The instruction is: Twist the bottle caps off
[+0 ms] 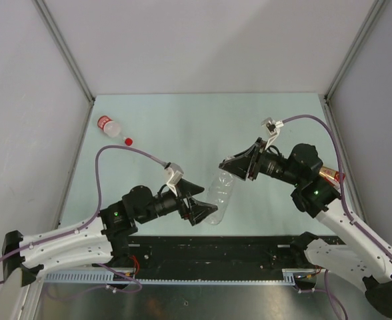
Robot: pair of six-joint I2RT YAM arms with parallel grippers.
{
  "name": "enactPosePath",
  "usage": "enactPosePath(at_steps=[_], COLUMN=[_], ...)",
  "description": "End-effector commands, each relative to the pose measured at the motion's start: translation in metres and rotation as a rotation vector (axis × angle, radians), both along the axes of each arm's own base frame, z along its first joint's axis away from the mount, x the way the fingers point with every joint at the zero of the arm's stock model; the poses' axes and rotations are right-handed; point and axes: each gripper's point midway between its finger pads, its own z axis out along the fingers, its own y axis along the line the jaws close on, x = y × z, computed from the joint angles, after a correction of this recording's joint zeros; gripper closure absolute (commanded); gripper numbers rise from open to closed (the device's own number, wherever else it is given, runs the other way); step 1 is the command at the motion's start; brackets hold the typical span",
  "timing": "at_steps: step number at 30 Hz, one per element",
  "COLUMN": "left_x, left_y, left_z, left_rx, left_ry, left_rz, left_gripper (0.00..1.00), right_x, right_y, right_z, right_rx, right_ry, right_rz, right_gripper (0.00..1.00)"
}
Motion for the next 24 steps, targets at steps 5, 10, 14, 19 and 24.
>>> enactPosePath(at_steps=[5,10,14,19,24], left_x=[0.01,0.002,0.0,-0.009,-0.013], left_y=[0.002,-0.014,-0.02,-0.025,-0.024], left_z=[-0.009,-0.02,-0.016,-0.006,-0.011], left_rx=[0.066,0.084,0.053,0.004,0.005], left_ry=[-0.02,-0.036,-0.071,-0.133,-0.146], left_rz=[0.036,-0.061,-0.093,-0.161,-0.185], left_gripper=[0.01,0.01,0.0,0.04,0.26], right_x=[0.006,0.005,0.002,0.002,0.004], right_y=[-0.006,-0.004,-0.002,0.0,0.004], right_z=[0.022,0.026,0.033,0.037,0.039], right_rx=[0.047,0.081,0.122,0.141,0.157], right_ry=[-0.028,-0.033,-0.034,-0.036,-0.038], right_rz=[0.03,0.048,0.072,0.089,0.123], right_gripper=[1.0,1.0,1.0,1.0,1.0])
